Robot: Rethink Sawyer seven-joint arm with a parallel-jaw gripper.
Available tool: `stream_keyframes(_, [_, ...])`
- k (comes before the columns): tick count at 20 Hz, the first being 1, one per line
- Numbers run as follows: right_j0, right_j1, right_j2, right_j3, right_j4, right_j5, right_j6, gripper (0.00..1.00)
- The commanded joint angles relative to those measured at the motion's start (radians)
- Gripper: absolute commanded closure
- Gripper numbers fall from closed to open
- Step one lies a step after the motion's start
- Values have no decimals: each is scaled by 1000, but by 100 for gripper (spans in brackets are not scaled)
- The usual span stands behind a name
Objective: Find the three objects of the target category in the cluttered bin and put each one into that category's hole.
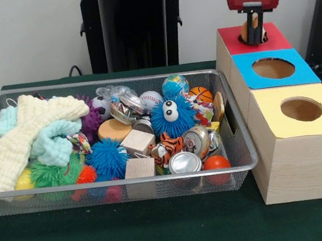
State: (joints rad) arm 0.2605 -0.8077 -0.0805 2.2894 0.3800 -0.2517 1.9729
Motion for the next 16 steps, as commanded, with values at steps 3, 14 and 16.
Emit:
stream_keyframes(3, [1, -58, 38, 25, 73, 173, 233, 100])
stream_keyframes(14, [-57, -63, 47, -1, 42, 158, 213, 100])
stream_keyframes(16, [-64, -47, 57, 1, 33, 136, 217, 100])
